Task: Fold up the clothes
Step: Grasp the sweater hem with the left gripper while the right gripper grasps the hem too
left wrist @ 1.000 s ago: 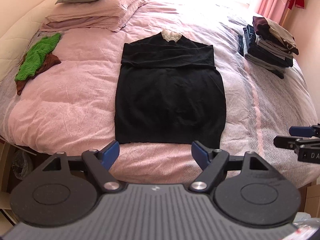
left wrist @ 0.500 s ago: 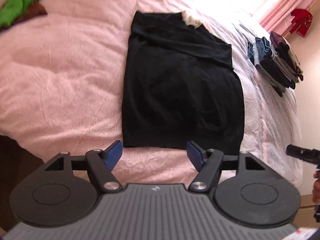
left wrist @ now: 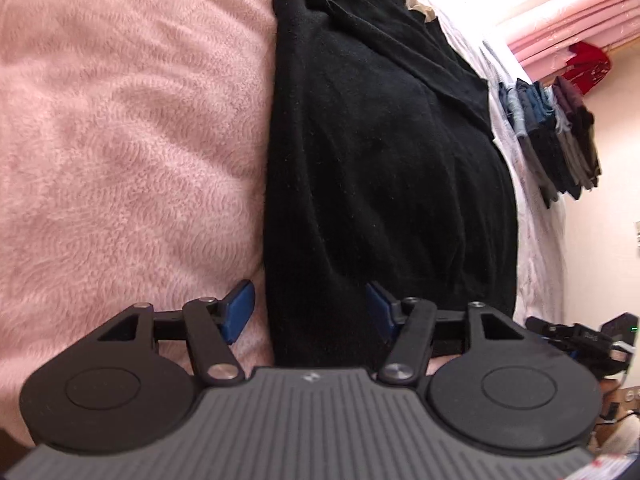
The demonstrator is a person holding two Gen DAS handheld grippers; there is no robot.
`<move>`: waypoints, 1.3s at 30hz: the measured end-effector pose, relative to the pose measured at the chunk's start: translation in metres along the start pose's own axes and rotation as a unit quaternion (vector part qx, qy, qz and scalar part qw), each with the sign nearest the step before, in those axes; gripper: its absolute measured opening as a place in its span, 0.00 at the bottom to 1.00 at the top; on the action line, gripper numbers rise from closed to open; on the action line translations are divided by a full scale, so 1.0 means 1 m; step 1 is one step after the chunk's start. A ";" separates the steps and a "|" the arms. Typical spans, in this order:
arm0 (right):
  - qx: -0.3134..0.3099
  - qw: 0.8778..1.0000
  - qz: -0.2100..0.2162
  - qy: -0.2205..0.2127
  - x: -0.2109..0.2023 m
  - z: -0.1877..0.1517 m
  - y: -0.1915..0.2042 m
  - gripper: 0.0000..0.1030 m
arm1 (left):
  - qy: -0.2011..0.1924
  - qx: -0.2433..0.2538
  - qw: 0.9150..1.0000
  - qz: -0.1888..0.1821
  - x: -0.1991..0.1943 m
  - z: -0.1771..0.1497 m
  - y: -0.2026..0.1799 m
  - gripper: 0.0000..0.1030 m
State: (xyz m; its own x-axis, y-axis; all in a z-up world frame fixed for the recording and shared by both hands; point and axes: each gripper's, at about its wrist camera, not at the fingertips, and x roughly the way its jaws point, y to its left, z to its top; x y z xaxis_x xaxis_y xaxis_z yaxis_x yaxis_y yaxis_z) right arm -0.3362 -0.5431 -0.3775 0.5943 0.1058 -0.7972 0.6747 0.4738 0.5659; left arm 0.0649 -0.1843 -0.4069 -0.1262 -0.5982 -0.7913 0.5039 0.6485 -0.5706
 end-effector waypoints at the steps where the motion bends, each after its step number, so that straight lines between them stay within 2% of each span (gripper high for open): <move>1: 0.004 1.000 0.011 0.000 0.004 0.001 -0.006 0.56 | -0.003 -0.004 1.000 -0.014 0.001 0.001 0.004 0.54; 5: 0.039 0.997 0.066 0.004 0.021 0.008 -0.027 0.56 | 0.001 -0.026 0.998 -0.064 0.010 0.004 0.022 0.54; 9: 0.057 0.992 0.111 0.014 0.029 0.009 -0.039 0.55 | 0.007 -0.025 0.997 -0.078 0.014 0.003 0.024 0.49; 11: 0.053 0.991 0.122 0.031 0.034 0.012 -0.040 0.46 | 0.014 -0.032 0.997 -0.075 0.016 0.004 0.022 0.39; 13: 0.057 0.989 0.125 0.056 0.043 0.017 -0.042 0.18 | 0.026 -0.048 0.996 -0.072 0.019 0.005 0.022 0.19; 15: 0.074 0.986 0.129 0.074 0.048 0.022 -0.047 0.02 | 0.034 -0.063 0.995 -0.068 0.020 0.004 0.023 0.10; 19: 0.058 0.986 0.135 0.083 0.027 0.031 -0.047 0.01 | 0.021 -0.086 0.995 -0.054 0.007 0.002 0.018 0.06; 22: 0.045 0.984 0.159 0.073 0.000 0.049 -0.033 0.01 | 0.000 -0.088 0.995 -0.055 -0.012 0.011 0.001 0.06; 25: 0.011 0.981 0.191 0.037 -0.026 0.091 -0.005 0.01 | -0.057 -0.091 0.990 -0.086 -0.036 0.041 -0.025 0.06; 29: -0.050 0.974 0.216 -0.037 -0.029 0.175 0.037 0.01 | -0.138 -0.077 0.980 -0.122 -0.041 0.115 -0.052 0.08; 31: -0.058 0.976 0.200 -0.064 -0.010 0.225 0.053 0.01 | -0.152 -0.081 0.977 -0.128 -0.024 0.157 -0.055 0.13; 32: -0.056 0.979 0.183 -0.069 0.004 0.249 0.060 0.02 | -0.154 -0.081 0.977 -0.120 -0.012 0.179 -0.055 0.15; 33: -0.054 0.983 0.162 -0.065 0.018 0.271 0.066 0.05 | -0.148 -0.084 0.980 -0.100 0.003 0.203 -0.055 0.16; 35: -0.052 0.992 0.094 -0.068 0.037 0.304 0.074 0.30 | -0.130 -0.080 0.987 -0.059 0.025 0.238 -0.053 0.16; 36: -0.058 0.993 0.068 -0.083 0.041 0.311 0.076 0.49 | -0.130 -0.069 0.989 -0.031 0.032 0.252 -0.050 0.22; 37: -0.068 0.991 0.055 -0.098 0.042 0.314 0.077 0.51 | -0.127 -0.054 0.990 -0.009 0.037 0.260 -0.047 0.32; 38: -0.078 0.991 0.043 -0.104 0.045 0.314 0.076 0.51 | -0.125 -0.045 0.991 0.006 0.040 0.266 -0.043 0.38; 39: -0.085 0.990 0.029 -0.104 0.047 0.314 0.073 0.51 | -0.120 -0.038 0.992 0.014 0.039 0.270 -0.036 0.54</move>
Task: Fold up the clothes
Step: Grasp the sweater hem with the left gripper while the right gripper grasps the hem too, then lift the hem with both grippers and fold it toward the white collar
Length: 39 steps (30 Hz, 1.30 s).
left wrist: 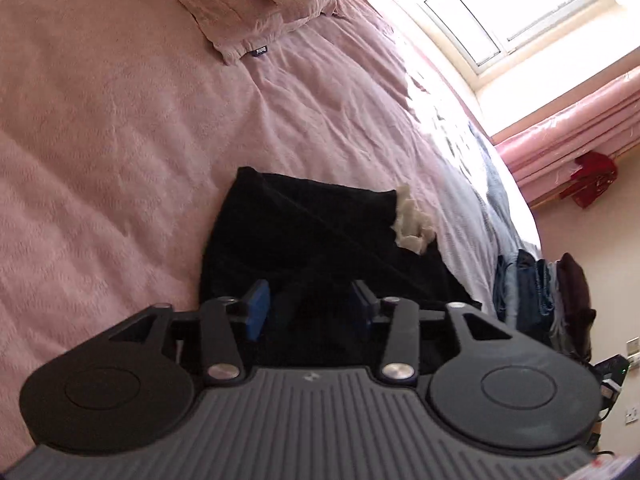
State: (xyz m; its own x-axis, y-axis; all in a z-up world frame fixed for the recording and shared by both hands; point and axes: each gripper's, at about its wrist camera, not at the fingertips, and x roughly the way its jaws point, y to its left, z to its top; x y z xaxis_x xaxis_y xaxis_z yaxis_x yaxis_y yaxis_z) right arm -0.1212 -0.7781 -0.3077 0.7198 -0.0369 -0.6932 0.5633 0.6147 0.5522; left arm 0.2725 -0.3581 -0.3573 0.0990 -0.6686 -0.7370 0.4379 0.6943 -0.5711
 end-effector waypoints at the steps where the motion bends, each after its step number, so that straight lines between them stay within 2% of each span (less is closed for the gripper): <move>1: -0.013 1.000 -0.013 0.005 0.004 -0.002 -0.002 0.51 | 0.005 0.009 1.000 0.010 0.003 0.003 0.003 0.62; 3: -0.047 0.999 -0.021 0.019 0.013 -0.012 -0.003 0.51 | 0.006 0.040 0.999 0.026 0.008 0.002 0.005 0.62; 7: -0.130 0.989 -0.042 0.052 0.060 -0.029 0.009 0.51 | 0.027 0.139 0.990 0.013 0.027 -0.008 -0.010 0.62; 9: -0.154 0.986 -0.045 0.050 0.073 -0.030 0.012 0.51 | 0.040 0.195 0.980 0.019 0.043 -0.013 -0.022 0.58; 13: -0.183 0.981 -0.045 0.047 0.098 -0.023 0.018 0.51 | 0.075 0.283 0.956 0.032 0.076 -0.023 -0.039 0.38; 15: -0.195 0.978 -0.051 0.053 0.110 -0.022 0.018 0.51 | 0.089 0.293 0.951 0.035 0.087 -0.027 -0.038 0.33; 17: -0.202 0.977 -0.043 0.060 0.118 -0.022 0.018 0.49 | 0.093 0.285 0.954 0.030 0.094 -0.028 -0.034 0.26; 18: -0.206 0.975 -0.038 0.069 0.122 -0.024 0.018 0.35 | 0.094 0.278 0.956 0.030 0.096 -0.028 -0.032 0.15; 19: -0.213 0.973 -0.034 0.080 0.124 -0.025 0.021 0.00 | 0.091 0.274 0.957 0.034 0.096 -0.028 -0.031 0.05; 21: -0.243 0.967 -0.037 0.071 0.115 -0.030 0.031 0.01 | 0.068 0.278 0.957 0.040 0.088 -0.028 -0.032 0.05; 23: -0.264 0.963 -0.037 0.042 0.098 -0.030 0.041 0.01 | 0.036 0.291 0.955 0.041 0.073 -0.028 -0.038 0.04; 26: -0.269 0.962 -0.042 -0.015 0.076 -0.017 0.052 0.01 | -0.014 0.303 0.952 0.046 0.057 -0.019 -0.045 0.04; 29: -0.274 0.958 -0.066 -0.056 0.082 0.005 0.058 0.01 | -0.063 0.305 0.948 0.068 0.061 0.001 -0.053 0.03; 32: -0.256 0.962 -0.075 -0.062 0.100 0.024 0.053 0.01 | -0.073 0.297 0.949 0.079 0.078 0.023 -0.059 0.03; 35: -0.255 0.961 -0.089 -0.059 0.118 0.032 0.048 0.01 | -0.072 0.319 0.940 0.099 0.098 0.033 -0.069 0.03; 39: -0.230 0.967 -0.089 -0.059 0.129 0.039 0.035 0.01 | -0.067 0.317 0.940 0.104 0.116 0.044 -0.067 0.04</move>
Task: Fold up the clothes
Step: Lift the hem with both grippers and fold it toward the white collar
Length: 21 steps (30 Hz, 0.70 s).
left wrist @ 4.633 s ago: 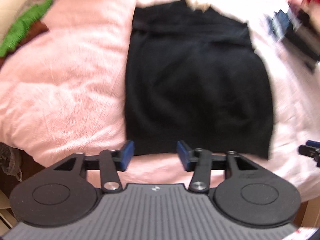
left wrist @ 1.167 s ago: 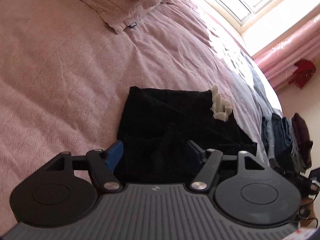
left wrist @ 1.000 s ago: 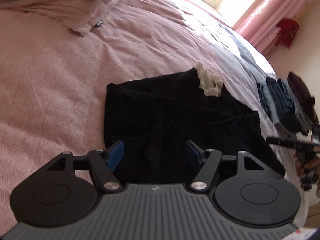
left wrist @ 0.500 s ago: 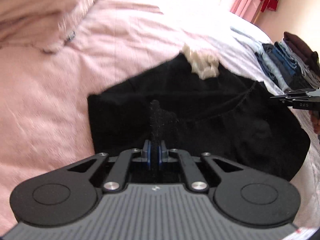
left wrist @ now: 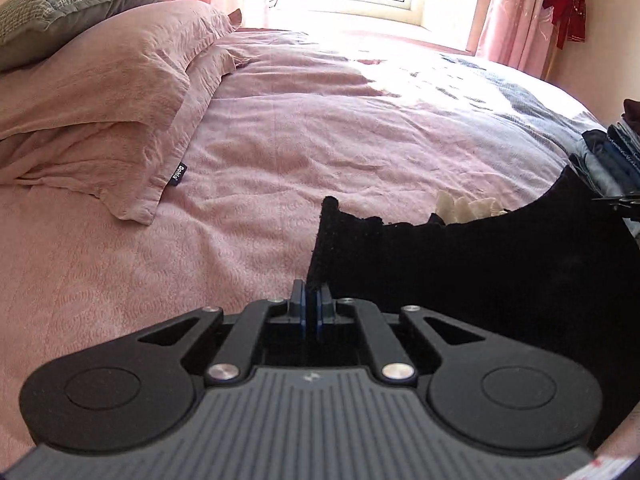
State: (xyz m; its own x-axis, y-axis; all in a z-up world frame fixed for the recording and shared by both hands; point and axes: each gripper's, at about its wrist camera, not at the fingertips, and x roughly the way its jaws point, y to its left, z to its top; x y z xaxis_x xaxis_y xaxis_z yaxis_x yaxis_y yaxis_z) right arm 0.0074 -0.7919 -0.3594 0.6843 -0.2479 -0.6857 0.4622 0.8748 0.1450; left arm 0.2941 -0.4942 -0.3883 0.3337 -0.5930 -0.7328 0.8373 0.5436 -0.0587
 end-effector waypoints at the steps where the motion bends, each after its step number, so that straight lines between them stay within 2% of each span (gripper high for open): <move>1: 0.000 1.000 -0.003 0.007 0.005 -0.002 -0.001 0.01 | 0.005 0.000 1.000 0.002 0.006 -0.002 -0.001 0.04; 5: -0.011 0.999 -0.022 0.029 0.019 -0.013 -0.004 0.01 | 0.013 -0.006 1.000 0.011 0.025 -0.004 -0.003 0.04; 9: 0.012 0.999 -0.032 0.007 0.011 -0.017 -0.008 0.01 | -0.013 -0.027 1.000 0.009 0.026 0.002 -0.002 0.04; 11: 0.015 0.999 -0.044 0.007 0.013 -0.019 -0.009 0.01 | -0.018 -0.021 1.000 0.011 0.027 0.004 -0.004 0.04; 14: 0.013 0.998 -0.048 0.034 0.025 -0.022 -0.008 0.01 | 0.014 -0.011 1.000 0.024 0.041 0.001 -0.009 0.08; 15: 0.014 0.997 -0.053 0.048 0.029 -0.021 -0.008 0.01 | 0.031 -0.010 0.999 0.034 0.046 -0.001 -0.008 0.14; 16: 0.021 0.996 -0.060 0.055 0.028 -0.021 -0.009 0.05 | 0.034 -0.014 0.998 0.045 0.046 -0.004 -0.005 0.24; 17: 0.034 0.996 -0.065 0.056 0.022 -0.019 -0.010 0.10 | 0.032 -0.024 0.998 0.050 0.041 -0.005 0.000 0.29; 18: 0.050 0.995 -0.067 0.056 0.014 -0.018 -0.013 0.26 | 0.031 -0.039 0.998 0.049 0.033 -0.007 0.007 0.37; 19: 0.069 0.994 -0.066 0.051 0.001 -0.019 -0.017 0.37 | 0.030 -0.054 0.997 0.039 0.023 -0.010 0.016 0.37; 21: 0.098 0.994 -0.035 0.035 -0.032 -0.026 -0.024 0.37 | 0.031 -0.077 0.996 0.014 -0.003 -0.021 0.033 0.37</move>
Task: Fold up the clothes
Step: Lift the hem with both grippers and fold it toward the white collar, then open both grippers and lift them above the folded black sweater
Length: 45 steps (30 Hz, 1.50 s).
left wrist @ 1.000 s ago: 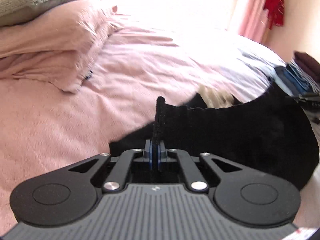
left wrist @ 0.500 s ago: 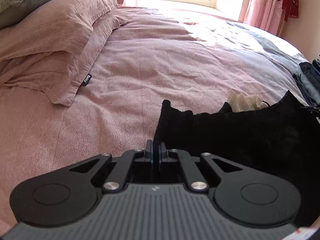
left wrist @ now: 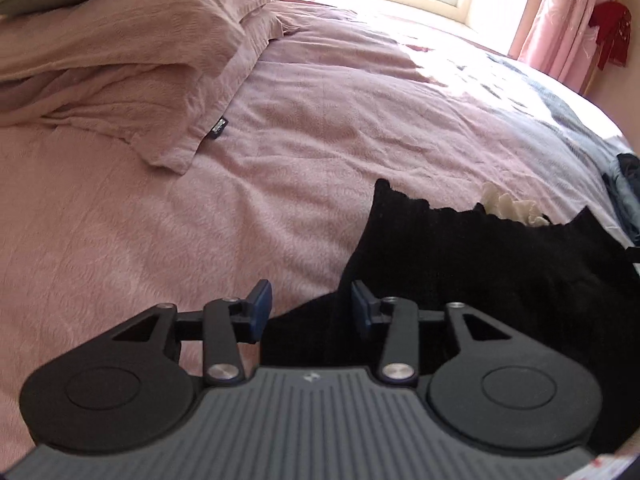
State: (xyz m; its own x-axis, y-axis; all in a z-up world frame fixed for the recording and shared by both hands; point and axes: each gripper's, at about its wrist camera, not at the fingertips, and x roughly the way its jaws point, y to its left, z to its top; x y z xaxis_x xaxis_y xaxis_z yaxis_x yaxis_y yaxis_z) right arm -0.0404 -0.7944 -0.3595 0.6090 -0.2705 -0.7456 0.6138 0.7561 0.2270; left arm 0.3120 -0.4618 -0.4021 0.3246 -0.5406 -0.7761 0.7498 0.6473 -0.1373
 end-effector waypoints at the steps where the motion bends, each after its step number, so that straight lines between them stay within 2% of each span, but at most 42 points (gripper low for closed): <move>1: 0.014 1.000 0.018 0.001 -0.017 -0.007 -0.005 0.37 | 0.004 -0.009 1.000 -0.012 -0.016 -0.008 0.010 0.36; 4: 0.028 0.997 0.059 0.030 -0.057 -0.037 -0.013 0.37 | 0.034 -0.020 0.997 -0.060 -0.059 -0.043 0.031 0.36; 7: 0.031 0.995 0.067 0.065 -0.085 -0.077 -0.013 0.37 | 0.070 -0.035 0.991 -0.110 -0.089 -0.083 0.037 0.37; 9: 0.042 0.994 0.069 0.080 -0.092 -0.096 -0.013 0.38 | 0.082 -0.031 0.989 -0.119 -0.097 -0.103 0.032 0.37; 12: 0.034 0.994 0.064 0.083 -0.095 -0.111 -0.008 0.38 | 0.069 0.013 0.994 -0.088 -0.097 -0.115 0.017 0.36; 14: 0.010 0.996 0.056 0.070 -0.094 -0.114 -0.002 0.38 | 0.056 0.045 0.995 -0.073 -0.095 -0.116 0.010 0.31; 16: -0.010 0.997 0.057 0.056 -0.092 -0.114 0.003 0.37 | 0.046 0.072 0.994 -0.074 -0.095 -0.115 0.006 0.09; 17: -0.027 0.996 0.061 0.056 -0.090 -0.115 0.006 0.37 | 0.043 0.083 0.992 -0.082 -0.097 -0.114 0.005 0.04; 19: -0.086 0.993 0.052 0.062 -0.087 -0.113 0.015 0.03 | 0.033 0.119 0.988 -0.095 -0.105 -0.113 0.004 0.02; 20: -0.100 0.992 0.053 0.063 -0.088 -0.112 0.015 0.03 | 0.032 0.131 0.985 -0.104 -0.109 -0.111 0.006 0.02; 22: -0.090 0.992 0.064 0.062 -0.092 -0.104 0.005 0.03 | 0.048 0.143 0.982 -0.118 -0.109 -0.108 0.019 0.02; 24: -0.066 0.993 0.066 0.067 -0.091 -0.100 -0.008 0.03 | 0.086 0.133 0.979 -0.131 -0.095 -0.108 0.040 0.02; 26: -0.056 0.991 0.061 0.101 -0.077 -0.107 -0.010 0.03 | 0.125 0.131 0.976 -0.120 -0.075 -0.115 0.048 0.02; 27: -0.060 0.990 0.052 0.117 -0.070 -0.111 -0.008 0.03 | 0.143 0.146 0.974 -0.096 -0.066 -0.119 0.046 0.00; 28: -0.061 0.990 0.044 0.124 -0.066 -0.113 -0.004 0.04 | 0.144 0.163 0.973 -0.071 -0.061 -0.123 0.043 0.00; 29: -0.057 0.990 0.034 0.128 -0.065 -0.111 -0.001 0.04 | 0.136 0.161 0.976 -0.056 -0.061 -0.123 0.042 0.00; 30: -0.050 0.990 0.024 0.128 -0.067 -0.108 0.001 0.08 | 0.129 0.144 0.980 -0.052 -0.064 -0.121 0.044 0.00; 31: -0.045 0.991 0.007 0.126 -0.071 -0.104 0.003 0.17 | 0.124 0.129 0.983 -0.049 -0.069 -0.120 0.045 0.00; 33: -0.058 0.992 -0.042 0.107 -0.084 -0.098 0.010 0.30 | 0.109 0.113 0.987 -0.025 -0.085 -0.114 0.044 0.00; 35: -0.066 0.993 -0.074 0.065 -0.101 -0.094 0.020 0.35 | 0.083 0.091 0.992 -0.006 -0.105 -0.102 0.038 0.00; 36: -0.069 0.994 -0.079 0.044 -0.107 -0.094 0.028 0.35 | 0.064 0.083 0.994 -0.008 -0.114 -0.095 0.031 0.00; 39: -0.100 0.994 -0.039 0.016 -0.101 -0.097 0.060 0.36 | 0.028 0.071 0.996 -0.045 -0.118 -0.083 -0.001 0.04; 41: -0.140 0.990 -0.027 0.023 -0.077 -0.103 0.089 0.36 | 0.028 0.100 0.993 -0.062 -0.102 -0.084 -0.030 0.11; 42: -0.168 0.985 -0.030 0.030 -0.063 -0.107 0.098 0.36 | 0.035 0.114 0.991 -0.055 -0.090 -0.087 -0.039 0.14; 43: -0.203 0.977 -0.057 0.043 -0.046 -0.112 0.102 0.36 | 0.052 0.123 0.990 -0.038 -0.076 -0.090 -0.045 0.14; 44: -0.231 0.964 -0.111 0.066 -0.028 -0.117 0.099 0.36 | 0.068 0.124 0.990 -0.015 -0.063 -0.094 -0.044 0.14; 45: -0.231 0.961 -0.136 0.074 -0.021 -0.116 0.090 0.36 | 0.080 0.115 0.990 0.004 -0.055 -0.095 -0.040 0.13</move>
State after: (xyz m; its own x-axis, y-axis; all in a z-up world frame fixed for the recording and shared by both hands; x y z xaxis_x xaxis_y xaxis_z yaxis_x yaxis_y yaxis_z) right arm -0.0566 -0.6516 -0.3958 0.3588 -0.4337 -0.8266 0.4313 0.8623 -0.2653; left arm 0.2097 -0.4066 -0.4128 0.2497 -0.4314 -0.8669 0.8652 0.5015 -0.0003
